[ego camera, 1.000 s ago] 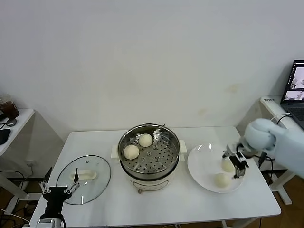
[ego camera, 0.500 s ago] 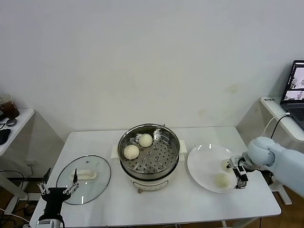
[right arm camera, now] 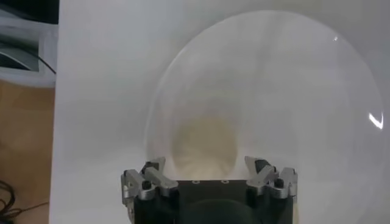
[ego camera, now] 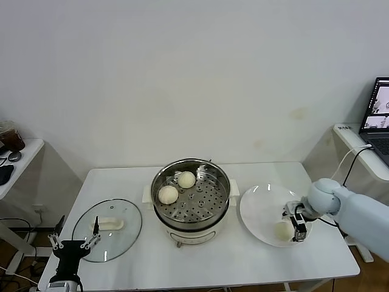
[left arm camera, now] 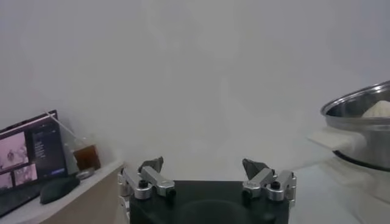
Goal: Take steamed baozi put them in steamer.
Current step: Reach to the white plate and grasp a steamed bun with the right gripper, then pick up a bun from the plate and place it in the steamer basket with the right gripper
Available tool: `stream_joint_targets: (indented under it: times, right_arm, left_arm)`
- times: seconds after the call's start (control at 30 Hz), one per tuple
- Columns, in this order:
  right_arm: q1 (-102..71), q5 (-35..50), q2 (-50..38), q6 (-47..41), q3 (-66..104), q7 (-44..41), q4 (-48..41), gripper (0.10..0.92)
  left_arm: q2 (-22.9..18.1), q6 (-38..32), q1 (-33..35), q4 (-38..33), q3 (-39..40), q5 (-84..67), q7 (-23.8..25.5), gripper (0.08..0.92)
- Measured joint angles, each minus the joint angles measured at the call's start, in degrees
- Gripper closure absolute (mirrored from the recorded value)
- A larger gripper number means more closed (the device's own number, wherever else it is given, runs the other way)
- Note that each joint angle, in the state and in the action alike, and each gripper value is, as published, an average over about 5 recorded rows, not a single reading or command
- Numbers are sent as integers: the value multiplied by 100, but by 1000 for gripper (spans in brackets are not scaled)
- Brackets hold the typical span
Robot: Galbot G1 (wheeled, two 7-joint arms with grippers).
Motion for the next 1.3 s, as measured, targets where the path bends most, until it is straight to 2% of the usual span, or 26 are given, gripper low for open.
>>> stream_joint_targets:
  times: [0.27, 0.57, 0.87, 1.3]
  right_arm:
    - [34, -41, 159, -146, -33, -33, -88, 400]
    - [163, 14, 235, -226, -141, -123, -92, 501]
    - [681, 254, 133, -183, -312, -300, -22, 559]
    - [2765, 1260, 557, 120, -987, -553, -147, 563]
  left_arm:
    - [-2, 6, -8, 9, -6, -1, -15, 177]
    - [-5, 7, -5, -2, -37, -12, -25, 177]
    - [24, 7, -33, -31, -51, -52, -18, 177]
    - [134, 65, -175, 30, 5, -104, 12, 177]
